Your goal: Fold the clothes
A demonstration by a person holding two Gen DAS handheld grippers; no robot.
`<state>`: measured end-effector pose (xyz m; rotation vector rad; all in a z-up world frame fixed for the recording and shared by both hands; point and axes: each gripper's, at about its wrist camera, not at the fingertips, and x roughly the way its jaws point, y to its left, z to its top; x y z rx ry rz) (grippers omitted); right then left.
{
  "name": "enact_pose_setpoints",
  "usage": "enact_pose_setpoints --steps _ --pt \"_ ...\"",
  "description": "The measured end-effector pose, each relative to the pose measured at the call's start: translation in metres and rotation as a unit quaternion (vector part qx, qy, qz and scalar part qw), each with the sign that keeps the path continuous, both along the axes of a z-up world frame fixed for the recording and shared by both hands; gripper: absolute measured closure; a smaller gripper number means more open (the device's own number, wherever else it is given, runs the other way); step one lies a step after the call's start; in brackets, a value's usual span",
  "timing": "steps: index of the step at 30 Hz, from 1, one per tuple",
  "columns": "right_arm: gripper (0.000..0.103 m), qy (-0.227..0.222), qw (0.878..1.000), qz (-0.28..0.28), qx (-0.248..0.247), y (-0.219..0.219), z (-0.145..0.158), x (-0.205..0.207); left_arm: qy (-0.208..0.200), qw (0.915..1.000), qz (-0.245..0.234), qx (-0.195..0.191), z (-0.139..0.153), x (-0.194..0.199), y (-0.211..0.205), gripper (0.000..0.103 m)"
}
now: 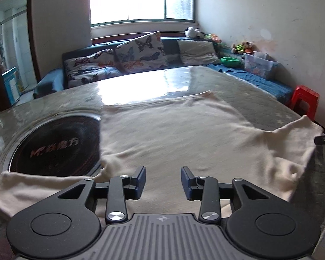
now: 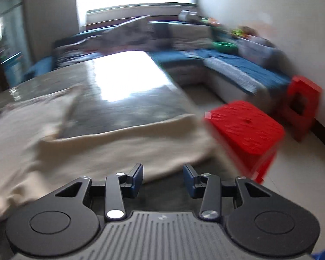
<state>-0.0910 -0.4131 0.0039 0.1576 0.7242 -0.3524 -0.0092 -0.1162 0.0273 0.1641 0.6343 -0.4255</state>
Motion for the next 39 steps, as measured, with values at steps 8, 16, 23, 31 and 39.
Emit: enact_pose_setpoints --steps 8,16,23,31,39 --pt "0.069 -0.025 0.998 -0.056 0.013 -0.038 -0.012 0.003 0.002 0.9988 -0.048 0.009 0.001 -0.013 -0.036 0.051" --pt "0.097 -0.050 0.997 -0.058 0.005 -0.044 -0.008 0.008 0.002 0.9941 -0.105 0.024 -0.003 -0.029 -0.077 0.051" --pt "0.098 -0.062 0.996 -0.064 0.002 -0.050 -0.003 0.009 0.002 0.9921 -0.123 0.024 -0.005 -0.034 -0.090 0.051" --pt "0.098 -0.081 0.996 -0.037 -0.003 -0.036 0.022 0.008 0.003 0.9901 -0.138 0.024 -0.008 -0.038 -0.096 0.051" --pt "0.099 -0.117 0.993 0.004 -0.013 -0.018 0.061 0.008 -0.004 0.9905 -0.137 0.009 -0.002 -0.040 -0.087 0.048"
